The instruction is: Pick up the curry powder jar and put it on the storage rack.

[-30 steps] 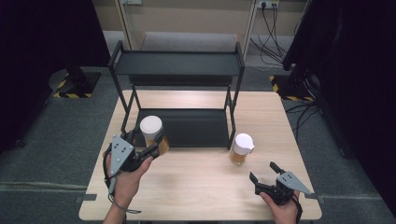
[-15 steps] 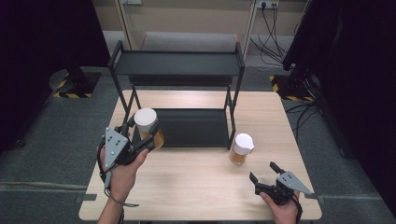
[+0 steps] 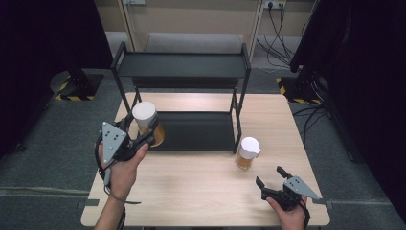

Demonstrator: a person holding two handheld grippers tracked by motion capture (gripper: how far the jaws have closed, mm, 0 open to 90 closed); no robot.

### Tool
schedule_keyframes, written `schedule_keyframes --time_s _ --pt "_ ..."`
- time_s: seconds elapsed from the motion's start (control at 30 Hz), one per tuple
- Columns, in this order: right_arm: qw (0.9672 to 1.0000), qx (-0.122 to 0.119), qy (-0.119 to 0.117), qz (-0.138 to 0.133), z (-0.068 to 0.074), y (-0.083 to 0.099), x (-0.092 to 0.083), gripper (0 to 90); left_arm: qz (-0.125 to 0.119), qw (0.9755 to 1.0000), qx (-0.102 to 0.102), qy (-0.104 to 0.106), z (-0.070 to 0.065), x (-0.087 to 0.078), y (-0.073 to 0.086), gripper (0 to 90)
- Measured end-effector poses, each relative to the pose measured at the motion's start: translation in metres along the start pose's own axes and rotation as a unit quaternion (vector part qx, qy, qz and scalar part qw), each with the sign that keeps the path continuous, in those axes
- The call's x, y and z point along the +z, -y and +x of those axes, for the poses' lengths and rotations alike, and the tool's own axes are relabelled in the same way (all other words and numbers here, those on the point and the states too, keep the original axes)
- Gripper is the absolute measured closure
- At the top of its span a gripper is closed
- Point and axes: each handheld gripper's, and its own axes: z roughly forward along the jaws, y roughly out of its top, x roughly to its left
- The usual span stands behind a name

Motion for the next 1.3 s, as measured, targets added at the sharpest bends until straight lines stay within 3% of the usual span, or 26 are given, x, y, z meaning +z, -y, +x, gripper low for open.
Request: schedule_keyframes --time_s 0.8,1.3 --pt "1.0 0.0 0.0 0.0 0.0 0.0 0.0 5.2 -0.012 0.9997 -0.005 -0.02 0.006 0.018 -0.024 33.4" --pt "1.0 0.001 0.0 0.0 0.0 0.0 0.0 5.2 -0.021 0.9991 -0.004 -0.036 0.012 0.033 -0.048 33.5"
